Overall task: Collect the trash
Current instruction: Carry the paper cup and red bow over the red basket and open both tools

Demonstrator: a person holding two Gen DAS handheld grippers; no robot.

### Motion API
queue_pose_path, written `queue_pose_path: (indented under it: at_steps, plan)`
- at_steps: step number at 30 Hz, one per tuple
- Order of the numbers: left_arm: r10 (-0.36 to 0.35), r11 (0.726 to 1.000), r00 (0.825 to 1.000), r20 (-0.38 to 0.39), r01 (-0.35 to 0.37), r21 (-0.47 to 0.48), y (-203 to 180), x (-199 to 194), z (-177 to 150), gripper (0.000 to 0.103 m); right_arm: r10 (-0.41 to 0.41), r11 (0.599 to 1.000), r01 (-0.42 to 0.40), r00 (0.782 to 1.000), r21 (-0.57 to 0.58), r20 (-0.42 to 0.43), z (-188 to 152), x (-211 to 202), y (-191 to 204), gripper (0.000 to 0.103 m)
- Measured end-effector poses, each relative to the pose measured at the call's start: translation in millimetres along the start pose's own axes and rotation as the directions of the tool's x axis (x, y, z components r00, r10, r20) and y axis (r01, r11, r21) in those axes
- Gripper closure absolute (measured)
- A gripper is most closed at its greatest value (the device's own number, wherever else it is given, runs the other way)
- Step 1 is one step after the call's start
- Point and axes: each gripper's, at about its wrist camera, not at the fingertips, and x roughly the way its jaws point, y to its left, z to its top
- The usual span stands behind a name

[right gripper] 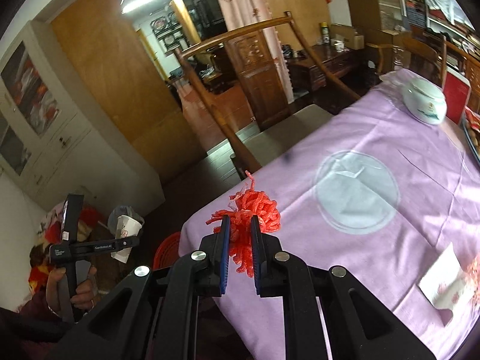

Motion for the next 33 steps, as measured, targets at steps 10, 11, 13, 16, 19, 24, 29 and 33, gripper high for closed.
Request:
queue_pose_path:
  at_steps: [10, 11, 13, 16, 19, 24, 29, 33]
  plan:
    - [0.011, 0.997, 1.000, -0.018, -0.012, -0.082, 24, 1, 4, 0.016, 0.022, 0.999, -0.023, 0.999, -0.033, -0.043, 4, 20, 20, 0.090]
    - [0.013, 0.996, 1.000, -0.017, -0.015, -0.085, 24, 0, 4, 0.016, 0.030, 0.999, -0.032, 0.998, -0.041, -0.048, 5, 23, 25, 0.090]
    - [0.020, 0.996, 1.000, -0.017, -0.021, -0.091, 28, 0, 2, 0.016, 0.042, 0.998, -0.045, 0.998, -0.051, -0.056, 6, 27, 29, 0.090]
    - [0.033, 0.994, 0.999, -0.013, -0.035, -0.104, 36, -3, 1, 0.016, 0.070, 0.994, -0.076, 0.995, -0.076, -0.075, 9, 36, 40, 0.090]
    - [0.049, 0.991, 0.999, -0.004, -0.049, -0.127, 48, -10, -1, 0.016, 0.102, 0.987, -0.113, 0.990, -0.111, -0.099, 11, 47, 55, 0.090]
    - [0.055, 0.984, 0.998, 0.000, -0.055, -0.169, 68, -16, -4, 0.016, 0.160, 0.966, -0.187, 0.975, -0.178, -0.156, 14, 64, 86, 0.090]
    - [0.093, 0.976, 0.996, 0.017, -0.088, -0.197, 87, -27, -11, 0.016, 0.210, 0.932, -0.264, 0.952, -0.250, -0.221, 15, 85, 123, 0.090]
    - [0.104, 0.967, 0.994, 0.022, -0.096, -0.236, 103, -33, -18, 0.016, 0.260, 0.888, -0.344, 0.923, -0.304, -0.285, 14, 103, 156, 0.089]
